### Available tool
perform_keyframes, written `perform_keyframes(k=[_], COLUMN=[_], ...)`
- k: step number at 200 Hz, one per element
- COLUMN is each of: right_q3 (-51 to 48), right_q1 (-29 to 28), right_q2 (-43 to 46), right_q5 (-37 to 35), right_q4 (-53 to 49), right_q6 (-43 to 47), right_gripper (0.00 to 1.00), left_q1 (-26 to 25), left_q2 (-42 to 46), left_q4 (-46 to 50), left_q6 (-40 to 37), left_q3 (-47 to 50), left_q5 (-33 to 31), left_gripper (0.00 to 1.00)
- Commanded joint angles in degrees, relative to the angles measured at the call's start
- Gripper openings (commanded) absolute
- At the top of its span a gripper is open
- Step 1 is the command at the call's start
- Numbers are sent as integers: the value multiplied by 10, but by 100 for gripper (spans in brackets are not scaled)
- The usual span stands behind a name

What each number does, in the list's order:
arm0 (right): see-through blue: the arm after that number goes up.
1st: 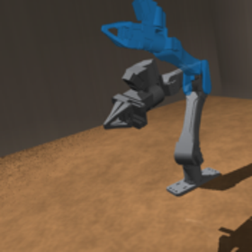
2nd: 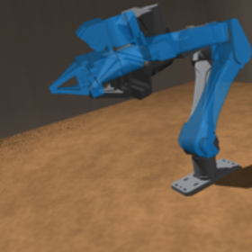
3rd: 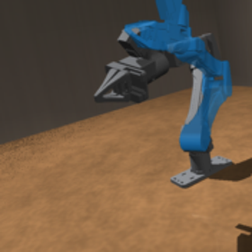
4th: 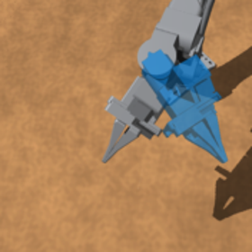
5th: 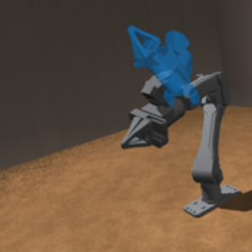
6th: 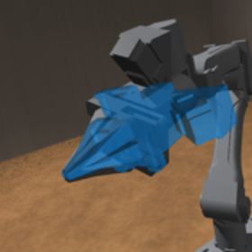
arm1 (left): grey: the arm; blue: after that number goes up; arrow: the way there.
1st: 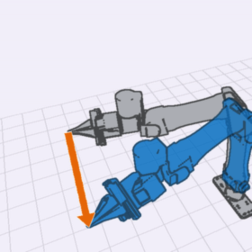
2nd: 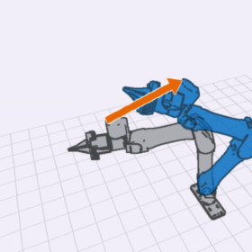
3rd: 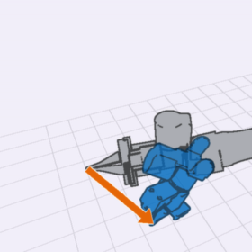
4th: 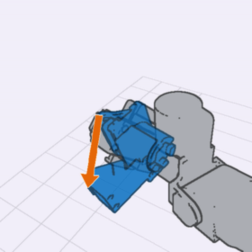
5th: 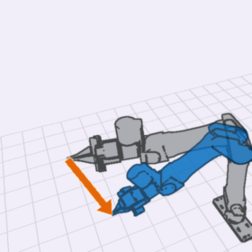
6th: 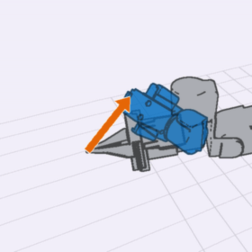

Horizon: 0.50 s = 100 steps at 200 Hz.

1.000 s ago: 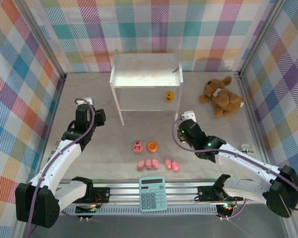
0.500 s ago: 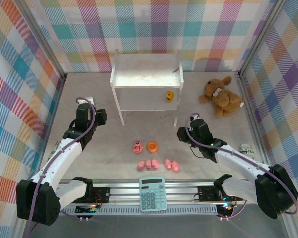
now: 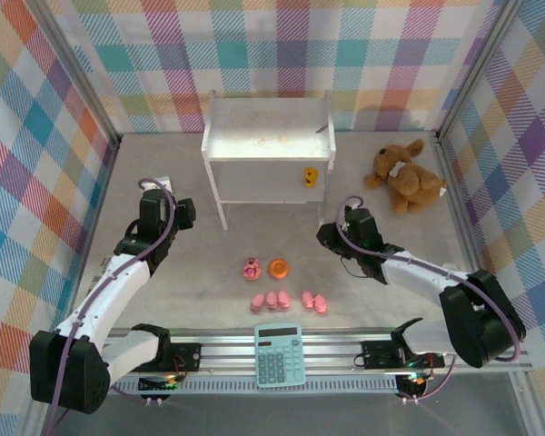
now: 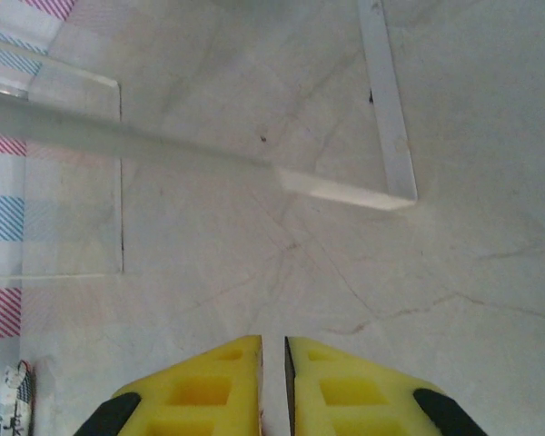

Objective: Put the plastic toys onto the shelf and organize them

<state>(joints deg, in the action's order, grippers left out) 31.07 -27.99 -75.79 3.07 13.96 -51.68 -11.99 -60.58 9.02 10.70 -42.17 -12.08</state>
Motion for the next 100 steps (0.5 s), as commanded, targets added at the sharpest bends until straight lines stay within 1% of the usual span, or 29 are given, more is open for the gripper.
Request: perform_keyframes(k=[1,100], right_q3=[26,76], right_q1=[12,46], right_q2=[-20,-70], right_q5=[13,22], right_q4=[42,43], right_q6=[-8,9], right_gripper=[16,16], left_q1=[-6,-5], left_q2=[5,-7], left_q4=[-7,-6], left_q6=[-8,-14], left_q3=[3,-3], left_q5=[-5,-10], left_gripper=[53,53])
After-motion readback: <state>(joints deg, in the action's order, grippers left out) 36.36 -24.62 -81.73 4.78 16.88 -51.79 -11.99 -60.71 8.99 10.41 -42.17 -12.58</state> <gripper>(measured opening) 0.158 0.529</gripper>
